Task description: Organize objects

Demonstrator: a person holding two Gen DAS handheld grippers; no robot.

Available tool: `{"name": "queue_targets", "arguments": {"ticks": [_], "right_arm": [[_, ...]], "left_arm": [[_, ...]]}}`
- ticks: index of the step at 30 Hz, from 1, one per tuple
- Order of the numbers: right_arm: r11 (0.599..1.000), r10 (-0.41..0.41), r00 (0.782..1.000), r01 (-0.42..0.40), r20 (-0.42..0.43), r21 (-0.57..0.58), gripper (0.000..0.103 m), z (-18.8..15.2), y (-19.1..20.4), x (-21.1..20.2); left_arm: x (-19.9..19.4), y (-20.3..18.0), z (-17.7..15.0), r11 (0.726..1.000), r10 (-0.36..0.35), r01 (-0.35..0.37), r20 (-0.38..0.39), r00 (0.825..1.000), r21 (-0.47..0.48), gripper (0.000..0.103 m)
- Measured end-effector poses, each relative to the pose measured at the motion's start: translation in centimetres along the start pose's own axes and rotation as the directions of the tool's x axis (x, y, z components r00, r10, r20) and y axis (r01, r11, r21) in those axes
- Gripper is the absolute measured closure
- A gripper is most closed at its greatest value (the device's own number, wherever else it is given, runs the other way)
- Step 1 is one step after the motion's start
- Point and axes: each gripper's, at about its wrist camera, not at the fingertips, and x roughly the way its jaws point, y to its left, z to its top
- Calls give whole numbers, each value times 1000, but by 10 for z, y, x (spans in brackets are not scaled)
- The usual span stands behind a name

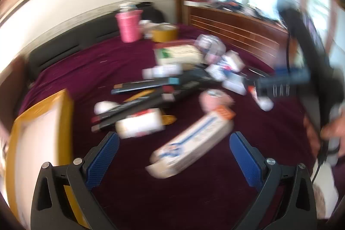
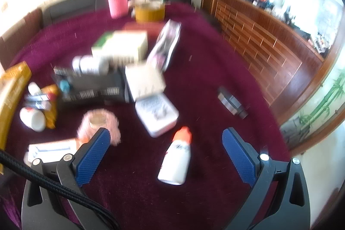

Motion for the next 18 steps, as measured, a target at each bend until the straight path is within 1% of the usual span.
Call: {"name": "queue_targets", "arguments": {"ticks": [1, 3, 5, 6, 8, 9, 10, 11, 12, 13, 14, 15, 16, 17, 18], "right_arm": [[1000, 16, 1000, -16, 20, 6, 0, 3, -2, -4], [999, 32, 999, -32, 35, 18, 0, 3, -6, -7], [998, 57, 998, -58, 33, 37, 0, 3, -10, -5], [996, 72, 997, -73, 34, 49, 0, 1, -14, -4], [993, 93, 995, -95, 37, 73, 0, -5, -20, -5], [990, 106, 994, -108, 37, 86, 0, -5, -23, -3], [989, 113, 993, -116, 37, 95, 0, -7, -26, -4], [987, 120, 992, -123, 32, 105, 0, -7, -28, -2], [984, 130, 991, -132, 28, 115, 0, -7, -30, 0], [982, 139, 990, -141, 25, 122, 0, -7, -31, 2], [980, 155, 988, -157, 22, 123, 0, -5, -30, 4], [978, 168, 986, -169, 22, 119, 0, -5, -29, 4], [977, 178, 984, -179, 22, 115, 0, -4, -27, 4], [976, 189, 982, -190, 21, 109, 0, -3, -24, 4], [974, 202, 979, -203, 19, 99, 0, -2, -20, 4]], "left_arm": [[9, -11, 1, 999, -7, 8, -15, 1000, 50, 3], [26, -27, 1, 990, -15, 22, -45, 999, 143, 3], [42, -42, 2, 968, -31, 50, -80, 996, 246, 4], [50, -48, 2, 954, -28, 54, -93, 995, 296, 7], [57, -50, 1, 936, -39, 79, -123, 992, 343, 9], [63, -50, 1, 928, -44, 97, -154, 987, 359, 13], [69, -48, 0, 927, -51, 118, -193, 980, 356, 19], [71, -42, 4, 938, -97, 163, -219, 971, 307, 31], [73, -35, 6, 946, -168, 232, -272, 948, 224, 51], [72, -28, 9, 959, -199, 247, -290, 936, 141, 57], [68, -25, 10, 964, -205, 243, -291, 935, 104, 65], [63, -23, 9, 963, -231, 262, -288, 929, 71, 70], [57, -20, 7, 958, -263, 284, -286, 922, 36, 72], [55, -17, 5, 956, -277, 292, -285, 918, 11, 72], [53, -15, 2, 957, -280, 290, -280, 918, -6, 72]]}}
